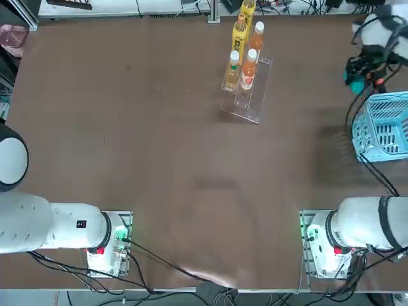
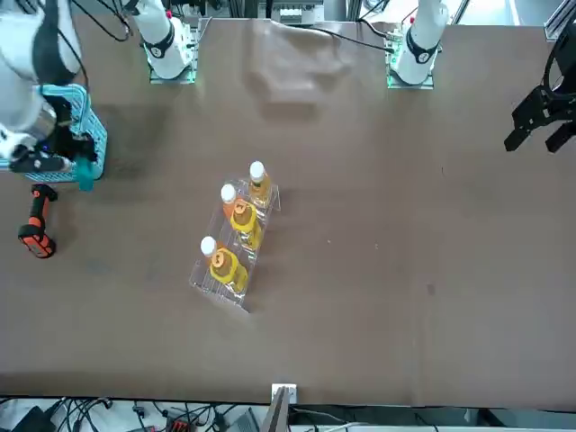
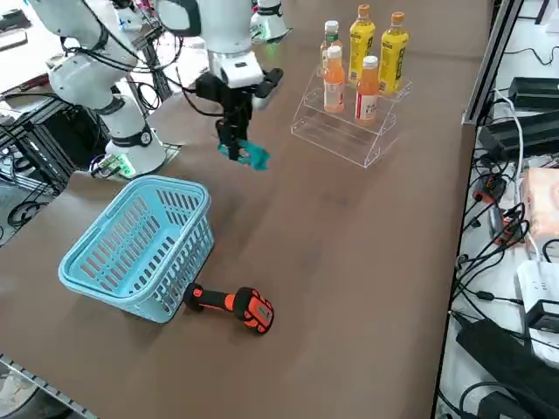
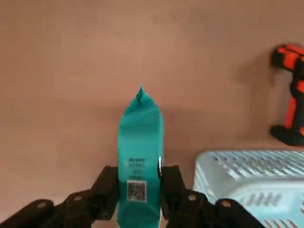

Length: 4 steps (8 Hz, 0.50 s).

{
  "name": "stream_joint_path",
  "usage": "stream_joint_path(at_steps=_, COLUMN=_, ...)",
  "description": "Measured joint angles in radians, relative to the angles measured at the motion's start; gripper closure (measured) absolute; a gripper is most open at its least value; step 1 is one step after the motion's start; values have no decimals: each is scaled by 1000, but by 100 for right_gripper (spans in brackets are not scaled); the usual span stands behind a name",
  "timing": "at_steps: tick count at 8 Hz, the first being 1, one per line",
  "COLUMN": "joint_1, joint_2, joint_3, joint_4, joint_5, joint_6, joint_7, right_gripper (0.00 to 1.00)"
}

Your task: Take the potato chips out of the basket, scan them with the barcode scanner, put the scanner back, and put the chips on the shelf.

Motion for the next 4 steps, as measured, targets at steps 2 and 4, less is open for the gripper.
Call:
stream_joint_path(at_steps=2, joint_1=54, joint_2=57, joint_3=2, joint_4=-82, joint_5=0, joint_6=198, joint_7=74, right_gripper=54)
stream_joint_path(at_steps=4, joint_1=68, joint_2=113, joint_3=1, joint_4=-128, joint_5=0, joint_6=341, joint_7=100, right_gripper=54)
